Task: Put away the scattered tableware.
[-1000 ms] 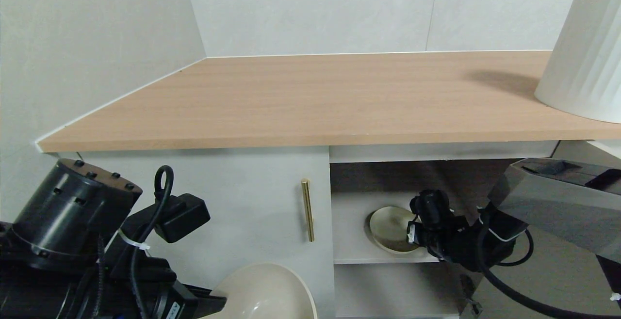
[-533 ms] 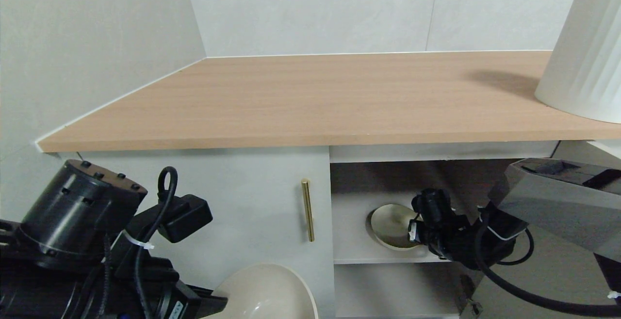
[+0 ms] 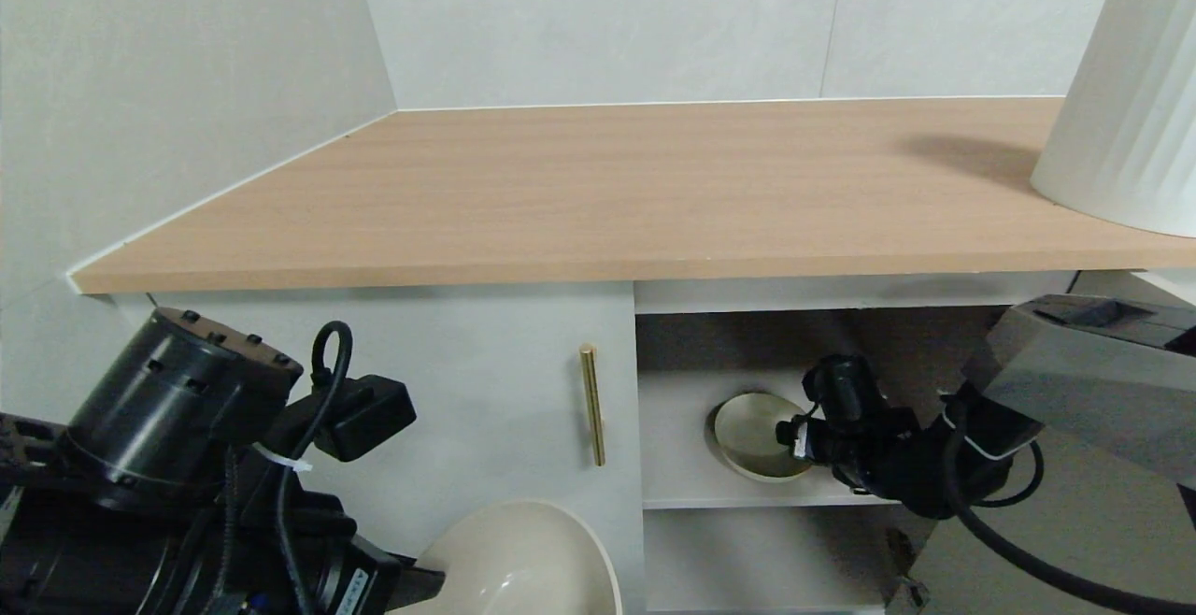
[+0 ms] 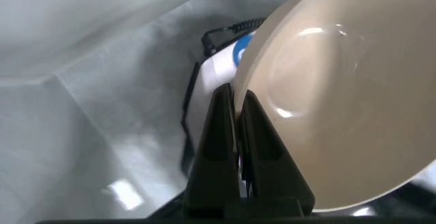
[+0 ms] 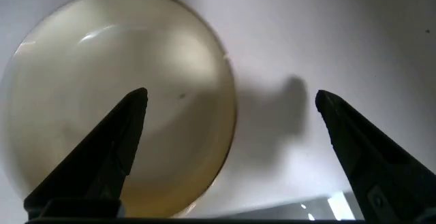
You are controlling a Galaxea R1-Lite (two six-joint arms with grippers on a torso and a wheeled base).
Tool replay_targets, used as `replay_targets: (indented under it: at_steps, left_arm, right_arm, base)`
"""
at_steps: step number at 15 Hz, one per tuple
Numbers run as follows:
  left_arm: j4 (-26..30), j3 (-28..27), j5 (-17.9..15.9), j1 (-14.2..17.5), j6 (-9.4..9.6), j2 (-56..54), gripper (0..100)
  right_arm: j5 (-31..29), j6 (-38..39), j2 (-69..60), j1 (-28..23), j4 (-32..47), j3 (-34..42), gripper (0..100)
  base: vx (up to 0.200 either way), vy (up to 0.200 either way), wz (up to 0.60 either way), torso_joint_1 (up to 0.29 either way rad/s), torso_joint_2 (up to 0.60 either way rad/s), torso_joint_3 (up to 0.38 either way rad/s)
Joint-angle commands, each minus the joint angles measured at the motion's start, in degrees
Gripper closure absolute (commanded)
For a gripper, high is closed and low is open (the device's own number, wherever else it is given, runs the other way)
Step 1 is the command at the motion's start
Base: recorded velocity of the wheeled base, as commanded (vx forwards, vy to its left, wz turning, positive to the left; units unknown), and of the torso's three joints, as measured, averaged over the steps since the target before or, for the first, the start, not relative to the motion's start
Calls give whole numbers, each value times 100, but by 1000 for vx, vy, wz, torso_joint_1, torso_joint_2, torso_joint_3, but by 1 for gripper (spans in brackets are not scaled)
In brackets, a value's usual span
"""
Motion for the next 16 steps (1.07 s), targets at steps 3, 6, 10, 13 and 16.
replay_targets:
  at_steps: [3,6,10,13,16]
  left_arm:
    - [-227,-125,251,-777,-1340,99,100]
    - [-825,-142,401,-1076,-2131,459,100]
    - [-1097,-160,814,-1340,-2570,1153,100]
    - [-1097,-186,1508,-1524,-2614,1769,100]
    - [-1106,-336,1754,-1577,-2878,2103,100]
  right_arm:
    - [1367,-779,-1961,333,683,1106,0]
    - [1983,-1043,-3130,710,1913,1247,0]
    - [2422,-1078,-4053,1440,2906,1238,0]
    - [2405,-1087,-4290,1748,3152,1229,0]
    - [2387,-1078,-4413,2082,3346,1229,0]
  base:
    - [0,0,0,0,0,0]
    - [0,0,0,0,0,0]
    - [0,0,0,0,0,0]
    - [0,0,0,0,0,0]
    - [0,0,0,0,0,0]
